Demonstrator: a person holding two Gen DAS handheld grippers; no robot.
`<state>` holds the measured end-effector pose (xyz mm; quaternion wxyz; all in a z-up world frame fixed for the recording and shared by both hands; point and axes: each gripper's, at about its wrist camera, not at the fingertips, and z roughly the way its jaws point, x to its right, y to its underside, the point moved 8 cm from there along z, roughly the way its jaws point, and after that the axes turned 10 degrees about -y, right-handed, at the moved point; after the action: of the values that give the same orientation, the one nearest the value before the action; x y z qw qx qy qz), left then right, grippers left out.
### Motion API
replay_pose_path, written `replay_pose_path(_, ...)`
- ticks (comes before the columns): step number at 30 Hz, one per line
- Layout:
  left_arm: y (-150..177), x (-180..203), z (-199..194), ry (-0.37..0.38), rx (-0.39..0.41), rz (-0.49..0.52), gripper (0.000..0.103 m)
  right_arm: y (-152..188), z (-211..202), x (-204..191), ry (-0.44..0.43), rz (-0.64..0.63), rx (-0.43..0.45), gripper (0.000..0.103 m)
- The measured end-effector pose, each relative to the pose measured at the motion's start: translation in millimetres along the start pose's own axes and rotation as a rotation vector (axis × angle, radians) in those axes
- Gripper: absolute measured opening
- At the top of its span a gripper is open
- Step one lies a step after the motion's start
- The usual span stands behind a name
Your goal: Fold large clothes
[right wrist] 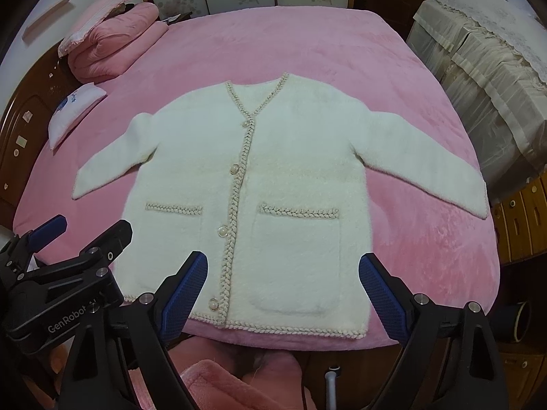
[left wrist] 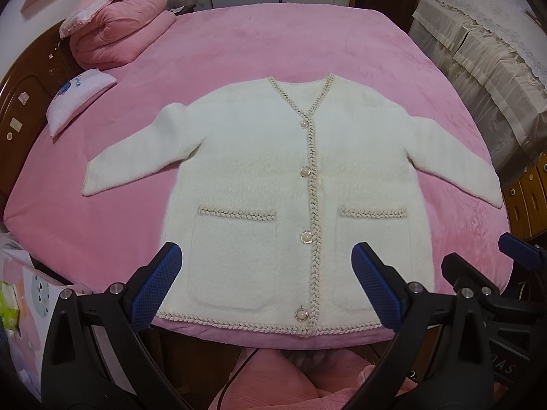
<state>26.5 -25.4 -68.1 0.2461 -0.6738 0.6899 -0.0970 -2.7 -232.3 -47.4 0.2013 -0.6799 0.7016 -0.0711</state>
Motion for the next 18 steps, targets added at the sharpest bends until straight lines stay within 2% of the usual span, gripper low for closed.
replay_pose_path(18, 0, 5, 1, -0.018, -0.009, 0.011, 0.099, 1, 9, 12, 0.009, 0.011, -0.029, 0.092)
